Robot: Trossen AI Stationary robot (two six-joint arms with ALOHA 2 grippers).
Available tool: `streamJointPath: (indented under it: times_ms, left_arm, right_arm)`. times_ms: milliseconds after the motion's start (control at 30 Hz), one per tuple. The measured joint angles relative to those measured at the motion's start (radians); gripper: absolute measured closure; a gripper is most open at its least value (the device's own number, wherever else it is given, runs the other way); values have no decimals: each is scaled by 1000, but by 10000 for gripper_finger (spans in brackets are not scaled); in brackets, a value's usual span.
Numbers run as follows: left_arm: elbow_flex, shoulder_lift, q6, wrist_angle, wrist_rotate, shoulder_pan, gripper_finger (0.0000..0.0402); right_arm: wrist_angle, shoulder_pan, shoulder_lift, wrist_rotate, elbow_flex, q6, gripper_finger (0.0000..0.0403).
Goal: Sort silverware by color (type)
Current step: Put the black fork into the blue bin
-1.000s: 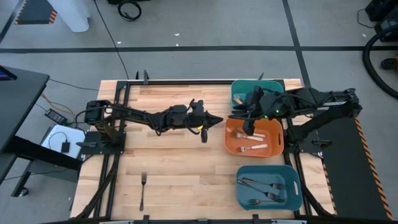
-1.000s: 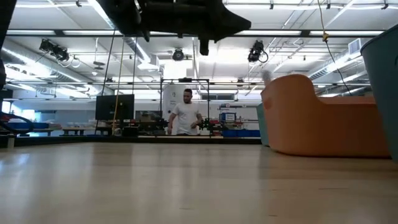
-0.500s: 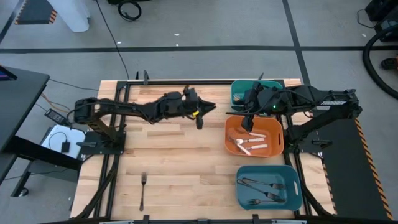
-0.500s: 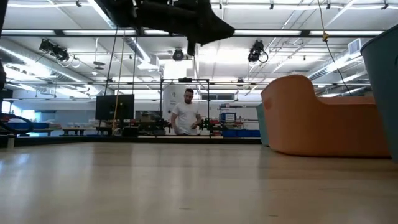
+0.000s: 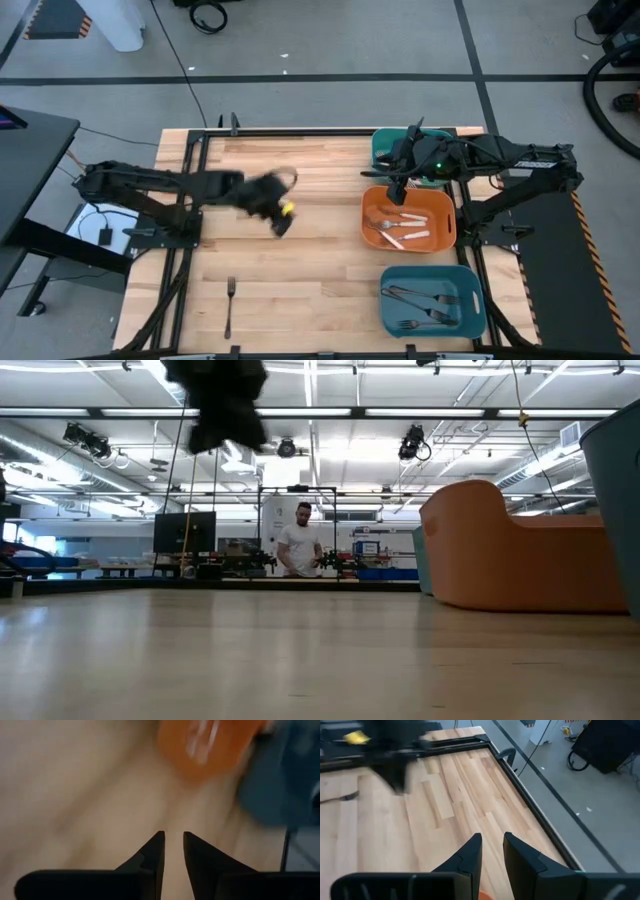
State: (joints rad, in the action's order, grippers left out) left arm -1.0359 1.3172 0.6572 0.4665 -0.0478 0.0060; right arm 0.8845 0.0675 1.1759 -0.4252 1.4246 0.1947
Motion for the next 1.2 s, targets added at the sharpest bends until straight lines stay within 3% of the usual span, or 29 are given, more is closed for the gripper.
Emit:
streamJointPath:
  times_ms: [100, 233, 433, 567, 800, 1200]
  left_arm:
    - [0, -9, 171, 213, 3, -129, 326]
    - [1, -9, 519, 430, 3, -324, 326]
    - [1, -8, 1064, 469, 2, -594, 326]
    - [1, 32, 1312, 475, 0, -725, 326]
    - [2, 154, 1446, 477, 0, -854, 326]
    - [2, 344, 1504, 390, 11, -892, 326]
  right_arm:
    - [1, -12, 0, 0, 0, -48, 316]
    - [3, -26, 0, 0, 0, -94, 316]
    - [1, -46, 0, 0, 0, -115, 316]
    - [0, -46, 0, 3, 0, -60, 317]
    - [0, -46, 0, 8, 0, 46, 317]
    - [0, -43, 0, 62, 0, 207, 317]
